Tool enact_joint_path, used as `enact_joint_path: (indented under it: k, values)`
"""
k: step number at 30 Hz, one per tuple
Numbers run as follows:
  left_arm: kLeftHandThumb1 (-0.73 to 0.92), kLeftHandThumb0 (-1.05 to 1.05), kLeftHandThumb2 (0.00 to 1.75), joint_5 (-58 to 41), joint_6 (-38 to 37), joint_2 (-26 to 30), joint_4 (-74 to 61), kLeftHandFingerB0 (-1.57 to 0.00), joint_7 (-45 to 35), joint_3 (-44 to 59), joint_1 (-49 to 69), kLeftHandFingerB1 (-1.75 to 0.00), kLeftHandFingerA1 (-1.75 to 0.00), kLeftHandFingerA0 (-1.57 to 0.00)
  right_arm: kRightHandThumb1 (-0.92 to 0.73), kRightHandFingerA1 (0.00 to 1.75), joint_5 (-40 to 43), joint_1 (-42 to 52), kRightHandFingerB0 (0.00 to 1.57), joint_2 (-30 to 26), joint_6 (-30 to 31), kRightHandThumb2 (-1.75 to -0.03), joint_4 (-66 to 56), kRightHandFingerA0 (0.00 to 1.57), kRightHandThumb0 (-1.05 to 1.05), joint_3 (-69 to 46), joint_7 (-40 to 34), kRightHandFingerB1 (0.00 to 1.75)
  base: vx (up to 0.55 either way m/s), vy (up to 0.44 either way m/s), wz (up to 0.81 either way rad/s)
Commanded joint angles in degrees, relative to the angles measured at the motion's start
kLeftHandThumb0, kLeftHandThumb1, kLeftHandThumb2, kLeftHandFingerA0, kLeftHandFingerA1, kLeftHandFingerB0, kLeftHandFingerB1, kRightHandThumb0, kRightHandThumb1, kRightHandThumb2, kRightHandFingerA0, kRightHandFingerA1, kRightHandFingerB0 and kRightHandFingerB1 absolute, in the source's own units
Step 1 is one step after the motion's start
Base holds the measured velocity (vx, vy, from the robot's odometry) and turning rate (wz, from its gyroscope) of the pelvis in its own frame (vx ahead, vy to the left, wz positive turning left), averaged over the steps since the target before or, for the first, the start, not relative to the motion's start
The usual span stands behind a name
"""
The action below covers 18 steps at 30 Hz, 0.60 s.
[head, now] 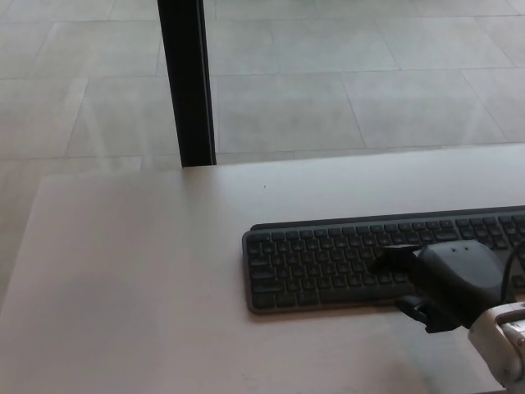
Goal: The robot uses its right fingers to click on the space key of the black keyboard placed on the center of the white desk.
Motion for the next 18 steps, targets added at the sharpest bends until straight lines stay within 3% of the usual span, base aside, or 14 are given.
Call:
enact_joint_path:
  k: [1, 12, 13, 14, 18]
  values:
    - [0.65, -0.41, 0.58, -0.96, -0.84, 1.07, 0.71, -0.53, 0.37, 0.02, 0.17, -0.50, -0.59, -0.66, -0.66, 1.56, -4.10, -0.72, 0.62, 1.08, 0.91, -0.61, 1.28, 0.78, -0.33, -1.00, -1.36, 0.45, 0.00, 0.000, 0.00]
    - [0.66, -0.40, 0.58, -1.10, -0.66, 0.78, -0.60, -0.53, 0.39, -0.58, 0.03, -0.50, -0.59, -0.64, -0.64, 1.57, -5.48, -0.53, 0.65, 2.69, -1.05, -0.63, 3.05, 0.78, -0.32, -2.04, -1.32, 0.45, 0.00, 0.000, 0.00]
    - [0.50, -0.38, 0.93, -1.42, -0.75, 0.72, -0.55, -0.45, -0.03, -0.38, -0.04, -0.62, -0.71, -0.61, -0.62, 1.58, -5.61, -0.43, 0.67, 2.78, -1.96, -0.65, 3.25, 0.80, -0.32, -2.02, -2.12, 0.47, 0.00, 0.000, 0.00]
    - [0.65, -0.40, 0.58, -1.50, -0.60, 0.96, 0.18, -0.53, -0.14, -0.29, -0.44, -0.50, -0.58, -0.65, -0.63, 1.58, -5.90, -0.24, 0.66, 2.95, -1.87, -0.64, 2.96, 0.77, -0.34, -1.98, -2.07, 0.48, 0.00, 0.000, 0.00]
    - [0.65, -0.42, 0.58, -1.09, -1.04, 1.15, 0.45, -0.53, -0.28, -0.63, -0.41, -0.50, -0.58, -0.65, -0.63, 1.58, -6.22, 0.09, 0.67, 3.24, -2.68, -0.64, 3.38, 0.77, -0.33, -2.27, -2.70, 0.49, 0.00, 0.000, 0.00]
